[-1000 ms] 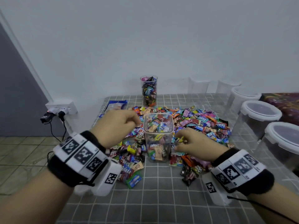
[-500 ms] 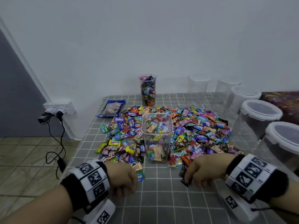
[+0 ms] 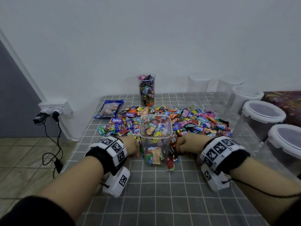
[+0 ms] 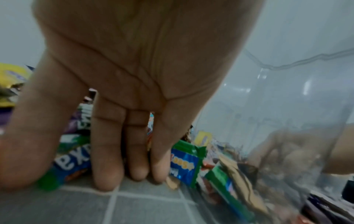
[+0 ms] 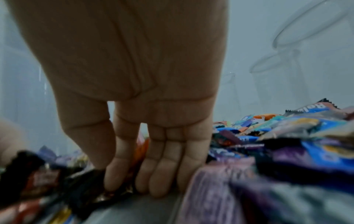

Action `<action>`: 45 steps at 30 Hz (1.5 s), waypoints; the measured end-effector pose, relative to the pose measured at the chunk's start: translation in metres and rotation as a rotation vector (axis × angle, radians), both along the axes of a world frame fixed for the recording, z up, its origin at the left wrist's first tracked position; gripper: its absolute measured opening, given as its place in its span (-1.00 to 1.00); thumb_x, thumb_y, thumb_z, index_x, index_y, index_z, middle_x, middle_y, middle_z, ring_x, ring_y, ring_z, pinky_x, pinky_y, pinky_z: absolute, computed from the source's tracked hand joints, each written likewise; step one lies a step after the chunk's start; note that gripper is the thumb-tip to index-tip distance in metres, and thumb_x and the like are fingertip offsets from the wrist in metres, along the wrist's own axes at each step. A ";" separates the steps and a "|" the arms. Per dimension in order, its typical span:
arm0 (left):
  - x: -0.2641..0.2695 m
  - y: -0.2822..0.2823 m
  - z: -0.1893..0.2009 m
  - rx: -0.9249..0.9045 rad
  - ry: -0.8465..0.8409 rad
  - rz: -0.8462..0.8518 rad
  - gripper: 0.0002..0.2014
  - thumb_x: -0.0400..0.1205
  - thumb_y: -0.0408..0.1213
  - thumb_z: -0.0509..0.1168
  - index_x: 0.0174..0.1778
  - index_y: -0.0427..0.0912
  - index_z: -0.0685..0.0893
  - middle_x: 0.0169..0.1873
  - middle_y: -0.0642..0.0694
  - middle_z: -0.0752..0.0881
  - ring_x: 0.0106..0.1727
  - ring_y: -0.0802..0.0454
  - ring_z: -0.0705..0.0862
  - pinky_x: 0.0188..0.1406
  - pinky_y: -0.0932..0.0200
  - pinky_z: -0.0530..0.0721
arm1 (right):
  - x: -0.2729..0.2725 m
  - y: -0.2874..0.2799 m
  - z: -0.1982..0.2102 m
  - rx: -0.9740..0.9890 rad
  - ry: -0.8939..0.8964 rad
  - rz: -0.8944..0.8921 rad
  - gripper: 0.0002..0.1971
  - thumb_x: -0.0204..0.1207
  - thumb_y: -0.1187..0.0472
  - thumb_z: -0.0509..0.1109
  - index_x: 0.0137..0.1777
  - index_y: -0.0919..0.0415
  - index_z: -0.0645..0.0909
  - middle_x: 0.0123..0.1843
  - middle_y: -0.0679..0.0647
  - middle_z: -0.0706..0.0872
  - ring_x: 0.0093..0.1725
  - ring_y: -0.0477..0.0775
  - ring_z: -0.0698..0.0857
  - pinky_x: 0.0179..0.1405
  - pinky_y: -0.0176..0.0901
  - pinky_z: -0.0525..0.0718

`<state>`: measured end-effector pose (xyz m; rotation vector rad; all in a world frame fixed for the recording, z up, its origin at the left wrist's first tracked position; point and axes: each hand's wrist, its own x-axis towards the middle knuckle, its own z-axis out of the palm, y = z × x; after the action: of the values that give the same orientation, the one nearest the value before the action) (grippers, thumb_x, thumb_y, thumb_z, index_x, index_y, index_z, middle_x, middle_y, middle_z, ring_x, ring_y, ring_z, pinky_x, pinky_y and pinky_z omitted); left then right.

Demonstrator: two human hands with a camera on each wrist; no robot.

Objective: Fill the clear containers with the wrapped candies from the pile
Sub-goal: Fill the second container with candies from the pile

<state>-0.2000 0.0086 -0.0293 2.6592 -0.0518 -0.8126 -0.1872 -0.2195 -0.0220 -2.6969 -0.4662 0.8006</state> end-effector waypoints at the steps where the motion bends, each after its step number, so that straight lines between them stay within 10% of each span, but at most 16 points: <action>1: -0.001 0.003 0.002 0.004 -0.015 -0.014 -0.81 0.63 -0.40 0.23 0.01 -0.32 0.76 -0.40 -0.02 0.65 -0.44 0.18 0.56 -0.55 0.45 0.52 | -0.004 -0.004 0.004 0.008 -0.024 -0.010 -0.79 0.61 0.21 0.25 0.12 0.14 0.69 -0.01 0.01 0.66 -0.06 -0.06 0.58 -0.03 -0.25 0.55; 5: -0.021 0.018 0.009 0.074 -0.051 -0.180 -0.82 0.65 -0.25 0.24 0.01 -0.13 0.75 -0.22 0.08 0.67 -0.25 0.21 0.56 -0.24 0.34 0.49 | -0.028 -0.037 0.020 0.039 -0.132 -0.038 -0.82 0.61 0.20 0.21 -0.08 0.02 0.65 -0.17 -0.11 0.64 -0.20 -0.15 0.58 -0.11 -0.22 0.60; 10: -0.053 0.029 0.011 0.106 0.032 -0.292 -0.80 0.69 -0.26 0.16 0.02 -0.08 0.70 -0.40 0.23 0.55 -0.43 0.41 0.50 -0.41 0.51 0.42 | -0.069 -0.073 0.016 -0.228 -0.075 0.006 -0.73 0.59 0.16 0.20 -0.38 -0.03 0.41 -0.26 -0.11 0.55 -0.24 -0.13 0.53 -0.08 -0.19 0.54; 23: -0.058 0.033 0.012 0.017 0.022 -0.270 -0.72 0.70 -0.29 0.15 -0.30 0.11 0.54 -0.38 0.18 0.59 -0.46 0.39 0.55 -0.44 0.54 0.44 | -0.063 -0.055 -0.012 -0.391 0.075 -0.074 -0.60 0.70 0.05 0.05 0.26 0.30 0.58 0.30 0.23 0.63 0.17 0.14 0.60 0.15 -0.15 0.49; 30: -0.041 0.051 0.025 -0.035 0.041 -0.062 -0.80 0.68 -0.37 0.14 -0.18 -0.14 0.63 -0.42 0.04 0.65 -0.55 0.28 0.54 -0.60 0.39 0.49 | -0.033 -0.017 -0.010 -0.207 -0.059 -0.126 -0.65 0.66 0.13 0.18 0.35 0.25 0.56 0.30 0.22 0.64 0.32 0.22 0.59 0.18 -0.12 0.51; 35: -0.028 0.073 0.038 -0.074 0.033 0.103 -0.81 0.67 -0.40 0.17 -0.22 -0.22 0.65 -0.43 -0.09 0.67 -0.59 0.16 0.57 -0.59 0.28 0.50 | -0.031 -0.017 0.000 -0.131 -0.048 -0.131 -0.78 0.65 0.15 0.19 0.16 0.15 0.60 -0.10 0.02 0.57 0.04 0.13 0.61 0.07 -0.17 0.56; 39: -0.033 0.066 0.026 -0.025 0.147 0.026 -0.83 0.64 -0.34 0.21 -0.21 -0.20 0.67 -0.44 -0.02 0.69 -0.47 0.12 0.63 -0.59 0.30 0.56 | -0.044 -0.021 0.009 -0.076 0.097 -0.114 -0.84 0.63 0.23 0.15 -0.10 0.24 0.53 -0.33 0.06 0.57 -0.44 -0.03 0.53 -0.64 -0.45 0.49; 45: -0.032 0.036 -0.001 -0.011 0.320 0.019 -0.78 0.63 -0.33 0.20 -0.32 -0.19 0.65 -0.46 -0.09 0.66 -0.53 0.06 0.59 -0.56 0.26 0.58 | -0.050 -0.015 -0.006 -0.003 0.383 -0.095 -0.85 0.56 0.31 0.17 -0.23 0.22 0.50 -0.37 0.13 0.60 -0.48 0.03 0.56 -0.55 -0.24 0.58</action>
<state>-0.2315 0.0451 -0.0307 2.4824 0.0497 -1.2151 -0.2377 -0.2345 -0.0281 -2.4606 -0.2438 1.2513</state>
